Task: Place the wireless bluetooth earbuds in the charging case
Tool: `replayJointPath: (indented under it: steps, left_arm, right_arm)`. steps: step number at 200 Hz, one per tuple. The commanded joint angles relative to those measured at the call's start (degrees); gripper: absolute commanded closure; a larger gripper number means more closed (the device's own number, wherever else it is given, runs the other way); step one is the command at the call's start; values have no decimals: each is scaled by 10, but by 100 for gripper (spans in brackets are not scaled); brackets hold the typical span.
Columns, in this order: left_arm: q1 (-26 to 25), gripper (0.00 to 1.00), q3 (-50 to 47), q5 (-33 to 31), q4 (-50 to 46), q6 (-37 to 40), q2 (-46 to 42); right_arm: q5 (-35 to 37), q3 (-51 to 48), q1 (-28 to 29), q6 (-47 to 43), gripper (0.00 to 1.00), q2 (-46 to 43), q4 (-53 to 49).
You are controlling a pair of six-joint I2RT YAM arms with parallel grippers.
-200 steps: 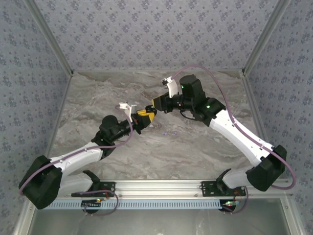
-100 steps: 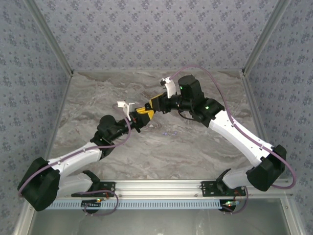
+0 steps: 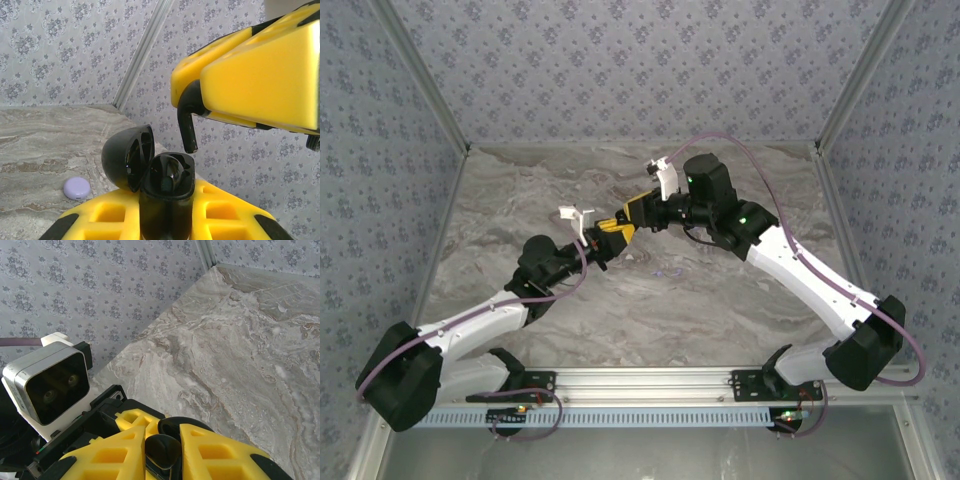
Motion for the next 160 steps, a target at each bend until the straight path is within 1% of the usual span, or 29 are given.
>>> replayJointPath:
  steps: [1,90,160]
  left_arm:
    - [-6,81,21,8,30,-7,-15]
    - [-6,81,23,12,21,-5,-19]
    - [-6,80,22,-4,17,-11,-23]
  right_arm:
    - [-9,18,5,-5,78,3,10]
    - [-14,16,9,-6,77,11,10]
    - [-13,12,13,-6,77,12,8]
